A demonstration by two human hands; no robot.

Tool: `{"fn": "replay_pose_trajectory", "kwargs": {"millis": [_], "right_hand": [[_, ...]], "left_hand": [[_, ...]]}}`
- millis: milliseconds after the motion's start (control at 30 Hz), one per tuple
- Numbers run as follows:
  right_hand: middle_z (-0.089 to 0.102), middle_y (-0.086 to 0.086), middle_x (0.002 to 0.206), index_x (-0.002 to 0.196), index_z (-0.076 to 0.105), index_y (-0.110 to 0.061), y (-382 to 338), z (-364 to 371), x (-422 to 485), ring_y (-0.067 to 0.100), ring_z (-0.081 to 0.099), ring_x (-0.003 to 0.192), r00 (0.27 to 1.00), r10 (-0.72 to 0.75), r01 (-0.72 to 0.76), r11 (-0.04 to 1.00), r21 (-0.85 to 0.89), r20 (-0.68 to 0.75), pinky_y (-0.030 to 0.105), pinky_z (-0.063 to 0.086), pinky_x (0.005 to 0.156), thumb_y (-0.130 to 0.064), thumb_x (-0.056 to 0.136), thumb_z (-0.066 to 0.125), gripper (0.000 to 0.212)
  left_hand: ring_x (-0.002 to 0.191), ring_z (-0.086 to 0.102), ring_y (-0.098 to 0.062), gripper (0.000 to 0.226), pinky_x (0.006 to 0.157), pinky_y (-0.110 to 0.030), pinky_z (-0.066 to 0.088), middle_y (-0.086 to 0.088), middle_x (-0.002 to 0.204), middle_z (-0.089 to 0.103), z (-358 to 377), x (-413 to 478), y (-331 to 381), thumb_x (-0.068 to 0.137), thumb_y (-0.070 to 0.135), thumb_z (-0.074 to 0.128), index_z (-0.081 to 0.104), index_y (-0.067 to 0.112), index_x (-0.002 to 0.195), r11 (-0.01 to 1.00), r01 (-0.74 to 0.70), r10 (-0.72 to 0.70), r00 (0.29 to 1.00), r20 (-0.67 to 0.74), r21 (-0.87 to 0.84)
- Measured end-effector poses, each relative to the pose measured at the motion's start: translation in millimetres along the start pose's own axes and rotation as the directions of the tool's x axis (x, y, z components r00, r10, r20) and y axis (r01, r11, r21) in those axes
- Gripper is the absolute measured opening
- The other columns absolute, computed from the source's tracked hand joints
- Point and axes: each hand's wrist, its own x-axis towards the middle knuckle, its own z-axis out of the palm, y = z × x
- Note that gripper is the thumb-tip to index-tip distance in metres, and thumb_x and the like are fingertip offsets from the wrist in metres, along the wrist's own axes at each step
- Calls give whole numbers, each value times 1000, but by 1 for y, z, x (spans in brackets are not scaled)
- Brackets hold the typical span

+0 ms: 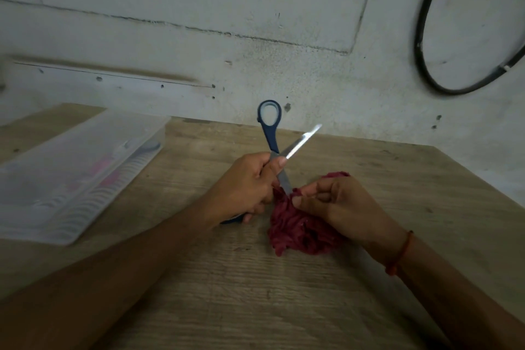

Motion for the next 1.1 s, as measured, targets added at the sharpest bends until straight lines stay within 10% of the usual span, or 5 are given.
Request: {"fn": "replay_pose_trajectory", "kwargs": {"millis": [433,633,733,933,1100], "right_hand": [[74,20,89,95,69,0,7,12,-1,23,70,77,998,22,-7,973,232,-59,35,60,74,6,86,63,12],[72,3,66,81,70,-8,4,19,5,12,67,59,948,-117,92,991,-97,-296,27,54,56,-20,89,67,15],[74,1,75,83,68,-15,7,19,1,10,70,70,969,-159,146,986,-80,-190,23,57,66,-5,89,64,12],[74,-5,92,94,72,-13,2,-18,-8,3,70,85,984,-106,141,955,-263,140,18,55,79,1,86,65,17],[71,-7,93,96,72,-17,-1,-59,-8,1,64,77,948,-224,51,810,-585,-227,6,48,69,-5,89,61,18]], "left_hand": [[30,41,-11,35,32,-20,35,-3,52,45,8,1,0,103,37,44,52,14,79,989,-93,96,995,-14,112],[52,44,-3,35,55,-21,37,6,61,50,10,2,-1,104,33,46,56,18,73,951,-201,216,976,-37,235],[47,50,-20,41,48,-37,47,-8,59,55,4,1,-1,104,37,46,57,4,81,969,-161,166,986,-11,186],[29,35,-9,36,35,-24,34,9,42,43,-2,-3,2,104,39,44,51,11,82,1000,-28,28,999,17,8],[32,35,-9,33,36,-25,36,10,41,44,-5,-2,6,103,38,44,50,19,77,997,-57,52,995,-84,-54]]}}
